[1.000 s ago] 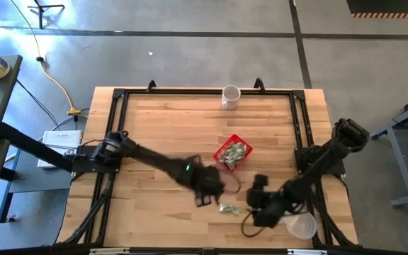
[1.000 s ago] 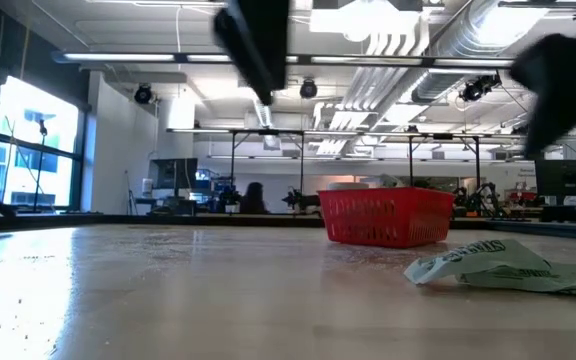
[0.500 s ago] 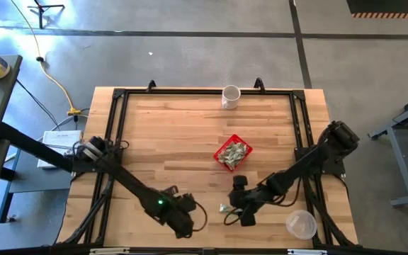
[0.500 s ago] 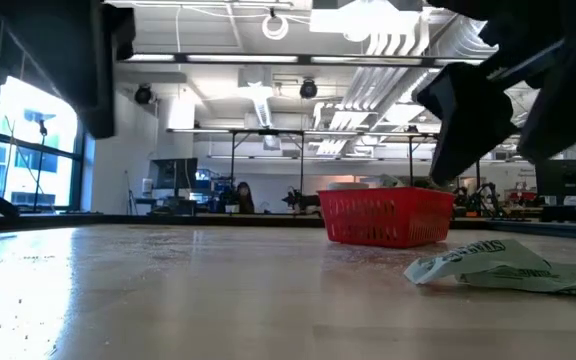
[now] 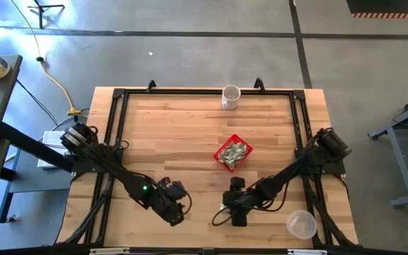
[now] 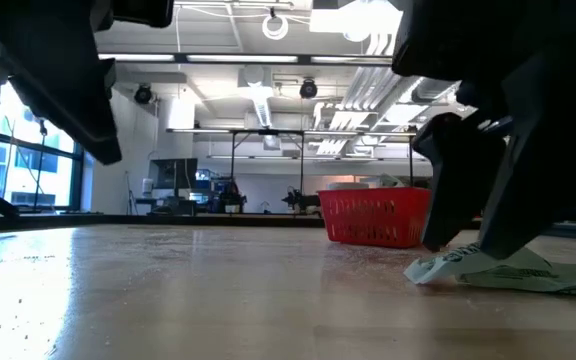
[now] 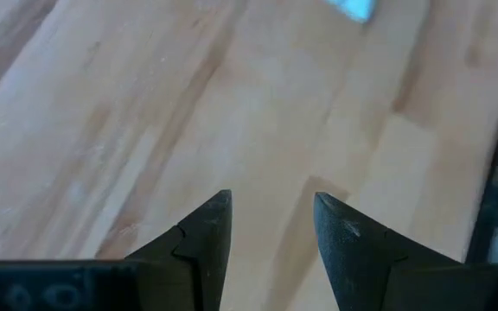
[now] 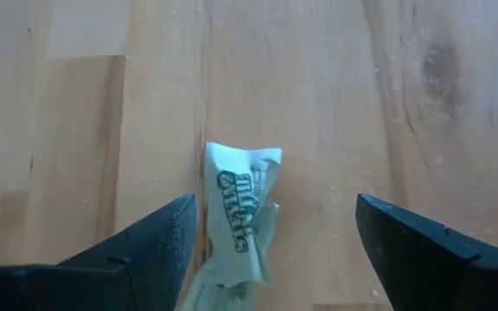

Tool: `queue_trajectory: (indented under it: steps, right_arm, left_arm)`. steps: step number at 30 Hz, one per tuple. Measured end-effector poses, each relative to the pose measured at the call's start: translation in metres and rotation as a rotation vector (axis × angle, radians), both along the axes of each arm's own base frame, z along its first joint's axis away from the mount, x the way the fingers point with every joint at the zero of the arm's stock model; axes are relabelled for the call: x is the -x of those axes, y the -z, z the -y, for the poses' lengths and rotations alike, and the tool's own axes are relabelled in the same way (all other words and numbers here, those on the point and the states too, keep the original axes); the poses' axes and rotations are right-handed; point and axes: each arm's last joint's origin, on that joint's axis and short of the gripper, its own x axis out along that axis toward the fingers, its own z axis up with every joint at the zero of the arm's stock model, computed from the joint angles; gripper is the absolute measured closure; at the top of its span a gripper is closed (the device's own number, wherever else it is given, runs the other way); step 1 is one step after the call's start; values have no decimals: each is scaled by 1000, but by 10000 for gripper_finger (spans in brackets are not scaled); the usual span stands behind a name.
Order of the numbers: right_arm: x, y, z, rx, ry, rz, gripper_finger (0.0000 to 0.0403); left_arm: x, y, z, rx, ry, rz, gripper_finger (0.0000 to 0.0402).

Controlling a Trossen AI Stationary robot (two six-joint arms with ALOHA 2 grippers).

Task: Pick and place items into bin
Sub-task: Put the white stevia packet into the red bin

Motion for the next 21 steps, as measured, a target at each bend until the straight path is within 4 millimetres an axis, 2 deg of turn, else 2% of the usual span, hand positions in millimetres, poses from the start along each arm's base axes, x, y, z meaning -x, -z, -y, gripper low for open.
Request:
queue_trajectory:
  steps: [5, 15, 21]
  right_arm:
    - [-2, 1, 2, -18, 14, -3, 139]
    - [-2, 1, 3, -33, 12, -27, 295]
    - [1, 4, 9, -40, 67, -85, 350]
  left_arm:
    - [1, 3, -3, -14, 15, -9, 204]
    - [1, 3, -3, -52, 71, -13, 204]
    - [1, 3, -3, -54, 72, -14, 204]
